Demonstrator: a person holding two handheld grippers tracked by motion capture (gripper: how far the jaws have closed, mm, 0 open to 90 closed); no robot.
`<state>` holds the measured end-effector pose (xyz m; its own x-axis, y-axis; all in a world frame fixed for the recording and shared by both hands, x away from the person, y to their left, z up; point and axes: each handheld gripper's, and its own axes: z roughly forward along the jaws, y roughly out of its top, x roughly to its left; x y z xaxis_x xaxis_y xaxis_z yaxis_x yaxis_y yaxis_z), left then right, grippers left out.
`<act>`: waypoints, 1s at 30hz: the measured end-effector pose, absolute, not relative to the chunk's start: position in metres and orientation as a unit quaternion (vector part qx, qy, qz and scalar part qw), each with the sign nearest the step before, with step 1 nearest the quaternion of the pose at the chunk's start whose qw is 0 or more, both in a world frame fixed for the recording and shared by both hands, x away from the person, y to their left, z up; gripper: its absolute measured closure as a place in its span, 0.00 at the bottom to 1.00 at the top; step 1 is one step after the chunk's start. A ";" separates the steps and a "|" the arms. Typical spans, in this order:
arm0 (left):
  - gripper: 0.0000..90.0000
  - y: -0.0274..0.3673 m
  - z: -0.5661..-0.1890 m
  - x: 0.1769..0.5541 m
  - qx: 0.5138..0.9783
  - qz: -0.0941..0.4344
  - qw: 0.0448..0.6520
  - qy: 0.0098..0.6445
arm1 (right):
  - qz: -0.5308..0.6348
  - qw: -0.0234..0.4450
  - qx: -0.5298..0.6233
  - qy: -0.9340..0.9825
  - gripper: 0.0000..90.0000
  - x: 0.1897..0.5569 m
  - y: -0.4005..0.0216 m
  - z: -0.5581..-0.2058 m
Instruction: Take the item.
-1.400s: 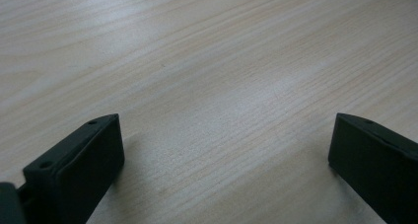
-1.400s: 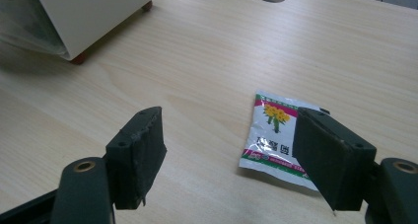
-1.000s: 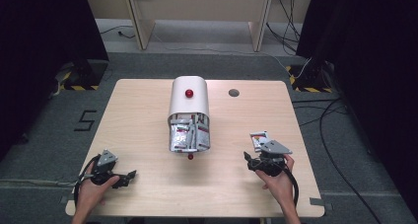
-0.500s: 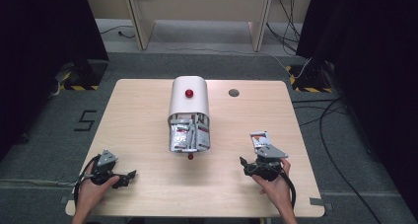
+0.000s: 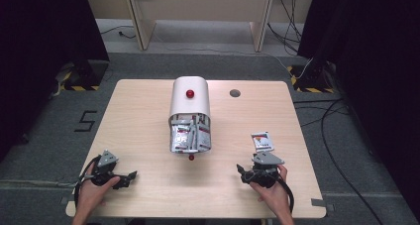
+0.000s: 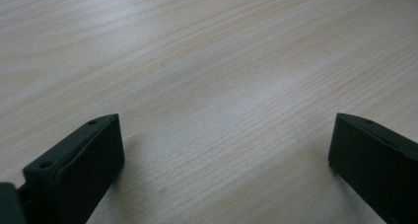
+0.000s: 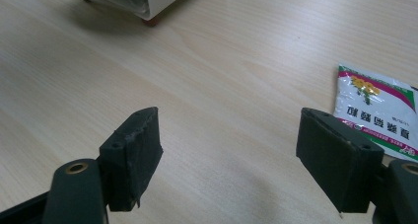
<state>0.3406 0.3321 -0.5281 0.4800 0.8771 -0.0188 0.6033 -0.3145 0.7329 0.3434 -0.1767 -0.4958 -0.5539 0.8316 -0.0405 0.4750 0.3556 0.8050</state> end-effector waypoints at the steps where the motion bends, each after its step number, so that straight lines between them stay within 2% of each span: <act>1: 0.00 0.332 -0.528 0.341 0.786 0.196 0.348 0.471 | 0.390 0.228 0.412 0.791 0.29 0.343 -0.176 -0.496; 15: 0.00 0.332 -0.528 0.341 0.786 0.196 0.348 0.471 | 0.386 0.215 0.415 0.795 0.22 0.333 -0.173 -0.505; 30: 0.00 0.332 -0.528 0.341 0.787 0.197 0.348 0.471 | 0.381 0.202 0.416 0.800 0.22 0.321 -0.172 -0.515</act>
<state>0.3406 0.3321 -0.5282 0.4800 0.8771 -0.0186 0.6033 -0.3146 0.7329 0.3210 -0.1719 -0.5150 -0.5722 0.8201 -0.0069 0.5112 0.3632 0.7789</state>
